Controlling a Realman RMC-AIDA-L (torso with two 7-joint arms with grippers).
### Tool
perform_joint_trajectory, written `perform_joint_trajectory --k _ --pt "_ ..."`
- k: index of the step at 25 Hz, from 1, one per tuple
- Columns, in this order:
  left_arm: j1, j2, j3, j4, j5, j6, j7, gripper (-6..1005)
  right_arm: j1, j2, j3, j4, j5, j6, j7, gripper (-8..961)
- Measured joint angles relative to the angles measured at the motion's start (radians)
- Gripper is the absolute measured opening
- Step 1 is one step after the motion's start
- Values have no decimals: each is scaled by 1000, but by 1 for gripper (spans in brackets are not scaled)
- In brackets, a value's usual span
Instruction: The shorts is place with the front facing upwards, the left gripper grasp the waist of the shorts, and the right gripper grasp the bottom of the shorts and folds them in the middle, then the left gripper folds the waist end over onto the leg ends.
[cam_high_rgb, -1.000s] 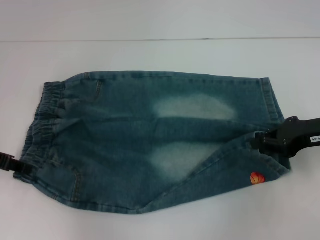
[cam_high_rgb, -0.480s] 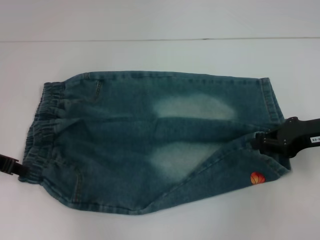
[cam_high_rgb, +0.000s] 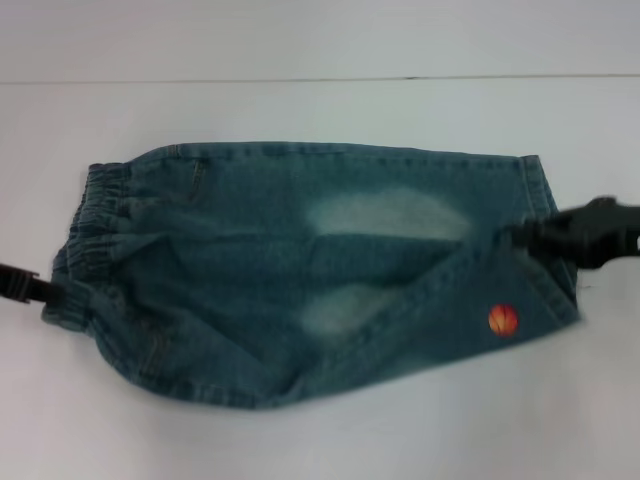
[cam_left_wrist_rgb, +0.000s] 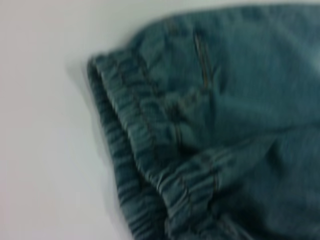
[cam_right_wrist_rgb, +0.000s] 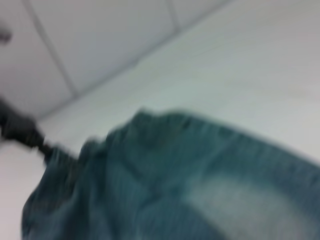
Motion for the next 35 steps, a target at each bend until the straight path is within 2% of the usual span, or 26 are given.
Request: perform_joint_trajectory --k 6,13,22,29,35 --pt "-25 14 -84 -2 -59 -8 -4 31 -19 -7 98 56 74 14 -48 33" --pt "-37 22 -125 -4 -135 -88 -16 40 -29 3 118 75 82 90 -85 33" --pt "-39 7 -139 -56 -210 -278 -32 51 -41 28 180 83 112 163 -171 33" --pt "-43 -15 -130 -78 -226 -396 -27 60 -26 55 179 84 167 268 -218 33" --pt "-47 -29 -66 -99 -244 -494 -26 68 3 78 175 84 184 357 -257 34"
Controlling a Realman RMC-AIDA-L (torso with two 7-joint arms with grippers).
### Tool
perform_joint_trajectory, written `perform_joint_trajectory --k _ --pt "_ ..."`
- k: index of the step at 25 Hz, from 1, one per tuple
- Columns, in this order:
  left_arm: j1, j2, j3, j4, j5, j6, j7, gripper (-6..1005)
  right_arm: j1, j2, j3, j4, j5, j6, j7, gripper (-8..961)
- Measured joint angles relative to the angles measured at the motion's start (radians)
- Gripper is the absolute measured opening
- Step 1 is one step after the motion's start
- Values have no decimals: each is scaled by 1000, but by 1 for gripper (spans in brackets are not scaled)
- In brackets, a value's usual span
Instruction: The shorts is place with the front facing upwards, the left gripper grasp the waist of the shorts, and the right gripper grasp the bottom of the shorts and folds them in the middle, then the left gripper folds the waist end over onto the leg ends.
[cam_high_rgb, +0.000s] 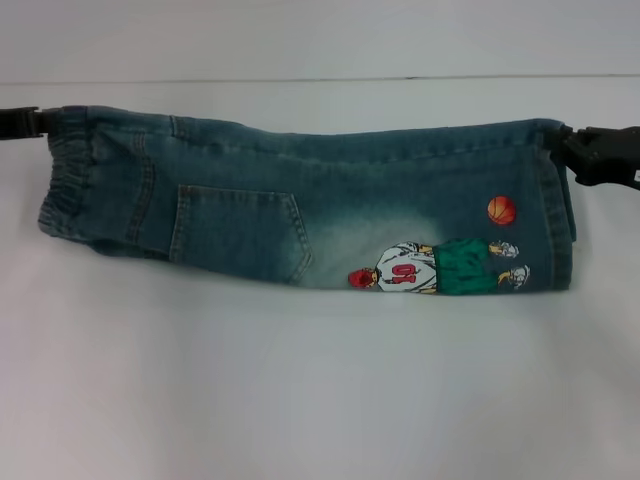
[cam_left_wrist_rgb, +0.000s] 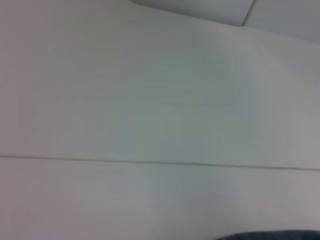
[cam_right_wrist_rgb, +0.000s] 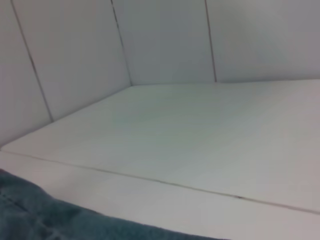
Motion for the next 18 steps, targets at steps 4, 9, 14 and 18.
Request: perform_joint_trajectory --k 4,9,14,18 --pt "-9 -3 46 -35 0 -79 -1 73 26 12 -1 1 12 42 -19 34" --pt "-13 -10 66 -47 -1 -139 1 79 50 20 -2 9 14 93 -36 34" --pt "-12 -18 91 -50 7 -186 4 85 65 23 -2 26 14 146 -49 34" --pt "-6 -15 135 -66 11 -217 4 90 75 24 -6 41 14 167 -47 34"
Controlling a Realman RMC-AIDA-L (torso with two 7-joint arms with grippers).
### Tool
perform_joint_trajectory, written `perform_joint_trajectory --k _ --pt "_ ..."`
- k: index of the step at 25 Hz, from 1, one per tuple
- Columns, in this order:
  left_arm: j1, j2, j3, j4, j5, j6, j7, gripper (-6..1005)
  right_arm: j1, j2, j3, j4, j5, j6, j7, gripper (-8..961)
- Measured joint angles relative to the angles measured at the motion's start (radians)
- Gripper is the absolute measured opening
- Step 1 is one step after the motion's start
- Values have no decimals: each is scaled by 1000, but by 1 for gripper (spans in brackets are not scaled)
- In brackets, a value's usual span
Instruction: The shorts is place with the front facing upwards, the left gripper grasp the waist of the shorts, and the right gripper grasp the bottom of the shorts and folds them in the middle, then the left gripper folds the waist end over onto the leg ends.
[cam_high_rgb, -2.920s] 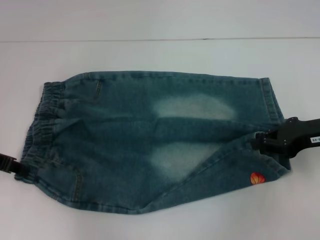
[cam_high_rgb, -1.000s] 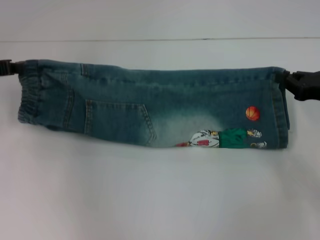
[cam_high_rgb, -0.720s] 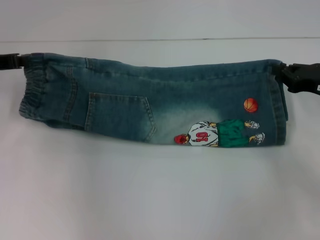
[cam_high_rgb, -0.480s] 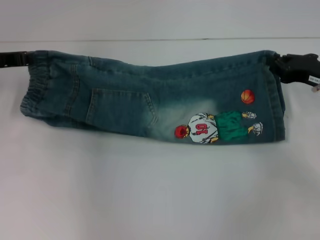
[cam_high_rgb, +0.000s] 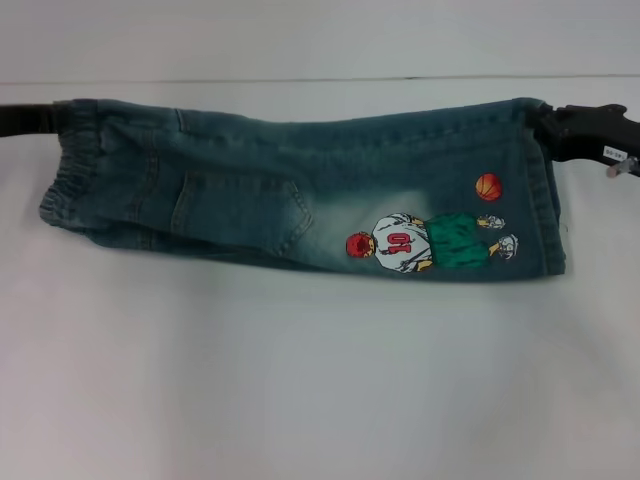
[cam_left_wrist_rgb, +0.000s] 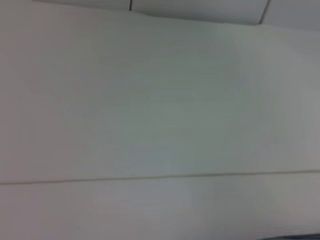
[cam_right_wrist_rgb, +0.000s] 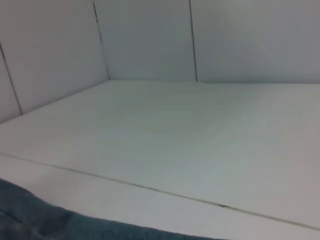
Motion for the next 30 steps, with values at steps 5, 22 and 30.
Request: perform_joint_trajectory --k 5,22,30 --pt "-2 8 60 -38 1 -36 12 97 16 7 -52 22 0 60 -1 34" --pt "1 -1 89 -59 0 -77 17 351 26 23 -153 20 0 142 78 318" --pt "4 -3 90 -58 -2 -86 17 727 24 6 -182 21 -7 157 142 491"
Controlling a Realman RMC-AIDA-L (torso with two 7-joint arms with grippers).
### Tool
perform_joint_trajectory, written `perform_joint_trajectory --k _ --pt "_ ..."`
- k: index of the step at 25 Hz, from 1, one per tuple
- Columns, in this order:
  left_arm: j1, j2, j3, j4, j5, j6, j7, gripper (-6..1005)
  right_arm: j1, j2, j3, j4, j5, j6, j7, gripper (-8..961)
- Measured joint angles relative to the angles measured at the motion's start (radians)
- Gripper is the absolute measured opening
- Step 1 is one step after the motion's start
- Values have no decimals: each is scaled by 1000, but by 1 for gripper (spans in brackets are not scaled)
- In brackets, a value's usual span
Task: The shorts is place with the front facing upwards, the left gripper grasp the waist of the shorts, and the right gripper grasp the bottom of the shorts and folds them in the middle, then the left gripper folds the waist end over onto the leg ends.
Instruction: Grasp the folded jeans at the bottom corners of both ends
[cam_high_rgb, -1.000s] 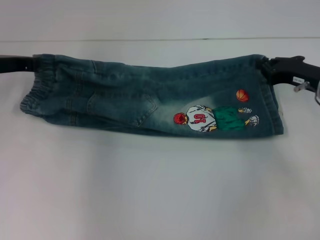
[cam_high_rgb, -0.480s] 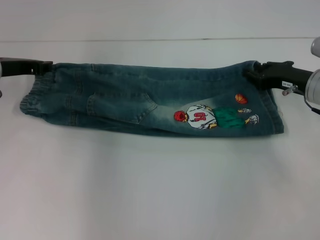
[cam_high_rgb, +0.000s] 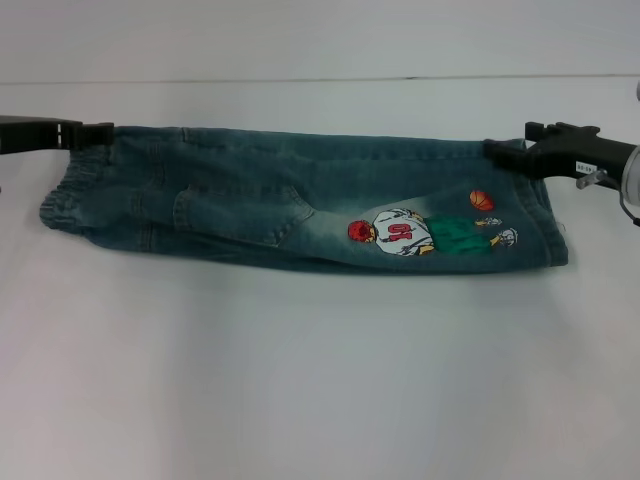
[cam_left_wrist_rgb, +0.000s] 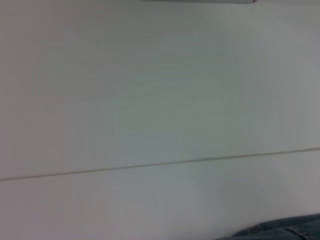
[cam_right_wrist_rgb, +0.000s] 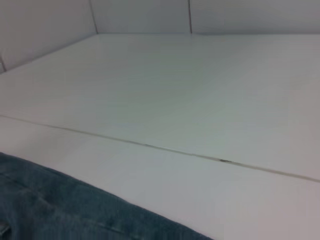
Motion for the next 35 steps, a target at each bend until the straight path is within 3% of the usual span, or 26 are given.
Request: perform_joint_trajectory --k 7,10,17,22,27,31,35 --pt "-2 -2 0 8 2 11 0 900 -6 -22 -75 -9 -23 6 95 777" --pt "6 -2 0 28 -4 36 0 900 -20 -25 -64 -30 -20 -42 106 897" --pt "52 -3 -9 96 -161 187 117 900 -77 -43 -23 -121 26 -330 124 894" --pt "78 10 -63 98 -320 333 246 900 -129 -77 -15 -158 135 -626 94 893" --pt "76 23 -146 78 -358 454 297 900 -153 -114 -19 -165 140 -920 29 891" --pt "82 31 -155 77 -349 502 300 901 -163 -116 -22 -173 61 -1018 -38 889" --pt "91 39 -155 77 -308 584 300 901 -167 -102 -23 -163 -37 -1033 -90 887"
